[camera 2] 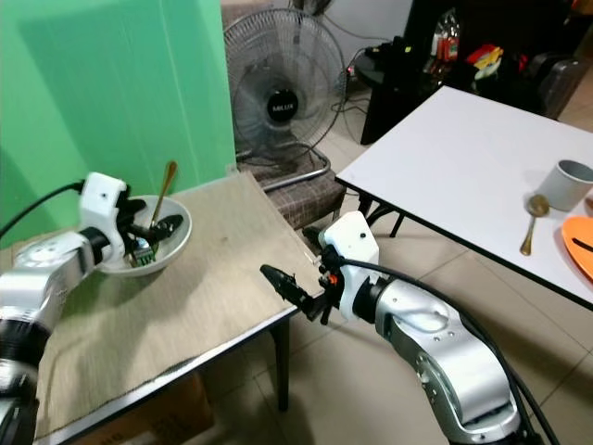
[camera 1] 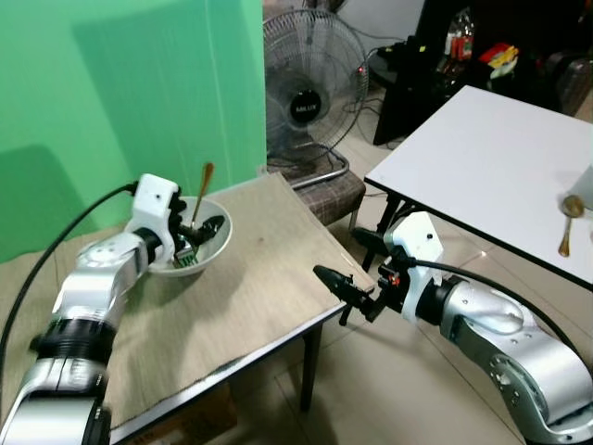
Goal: Setting the table
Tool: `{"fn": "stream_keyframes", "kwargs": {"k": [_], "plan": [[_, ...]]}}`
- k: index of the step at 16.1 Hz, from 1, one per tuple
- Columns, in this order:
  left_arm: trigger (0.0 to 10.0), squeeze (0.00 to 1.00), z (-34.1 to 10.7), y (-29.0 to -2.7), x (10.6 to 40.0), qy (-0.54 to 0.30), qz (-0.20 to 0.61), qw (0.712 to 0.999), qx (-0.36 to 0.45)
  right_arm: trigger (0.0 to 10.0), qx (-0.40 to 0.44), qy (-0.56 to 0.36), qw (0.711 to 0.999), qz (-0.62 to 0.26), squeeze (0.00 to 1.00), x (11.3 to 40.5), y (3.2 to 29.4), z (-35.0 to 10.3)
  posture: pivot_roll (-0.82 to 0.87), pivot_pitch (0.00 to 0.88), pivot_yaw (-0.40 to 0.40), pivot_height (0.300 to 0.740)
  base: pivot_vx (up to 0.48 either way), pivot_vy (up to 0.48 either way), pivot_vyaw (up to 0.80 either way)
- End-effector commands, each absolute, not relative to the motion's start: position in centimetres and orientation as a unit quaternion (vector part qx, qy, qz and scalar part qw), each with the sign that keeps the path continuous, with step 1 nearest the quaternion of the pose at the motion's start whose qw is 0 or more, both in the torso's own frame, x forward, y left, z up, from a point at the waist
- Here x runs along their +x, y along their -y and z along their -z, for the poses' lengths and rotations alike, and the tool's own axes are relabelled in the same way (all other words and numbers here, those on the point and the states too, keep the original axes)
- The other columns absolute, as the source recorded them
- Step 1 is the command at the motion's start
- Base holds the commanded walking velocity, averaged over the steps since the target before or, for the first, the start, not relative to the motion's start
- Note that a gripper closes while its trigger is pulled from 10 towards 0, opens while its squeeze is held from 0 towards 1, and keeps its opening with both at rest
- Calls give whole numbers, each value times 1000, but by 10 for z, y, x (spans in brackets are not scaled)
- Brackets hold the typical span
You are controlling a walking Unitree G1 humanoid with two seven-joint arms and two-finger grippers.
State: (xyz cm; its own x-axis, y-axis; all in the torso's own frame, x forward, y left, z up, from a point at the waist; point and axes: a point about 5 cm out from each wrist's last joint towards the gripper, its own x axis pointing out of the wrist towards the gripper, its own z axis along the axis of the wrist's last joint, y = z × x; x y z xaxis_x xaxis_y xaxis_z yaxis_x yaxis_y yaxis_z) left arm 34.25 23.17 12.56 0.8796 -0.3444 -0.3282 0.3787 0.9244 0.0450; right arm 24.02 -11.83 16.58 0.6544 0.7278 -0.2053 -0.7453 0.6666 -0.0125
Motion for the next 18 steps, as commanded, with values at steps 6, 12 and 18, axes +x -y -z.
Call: {"fn": "stream_keyframes", "kwargs": {"k": [6, 12, 18], "plan": [[3569, 0, -121, -240, 354, -172, 183, 965, 77, 10000, -48, -101, 890, -442, 0, 228, 116, -172, -121, 0, 0, 740, 0, 0, 0], [0, 0, -115, -238, 354, -182, 214, 955, 96, 10000, -56, -114, 876, -465, 0, 224, 113, -174, -120, 0, 3, 740, 0, 0, 0], [0, 0, -110, -239, 351, -204, 224, 948, 95, 10000, -60, -124, 866, -481, 0, 220, 111, -172, -122, 0, 15, 740, 0, 0, 0]]}}
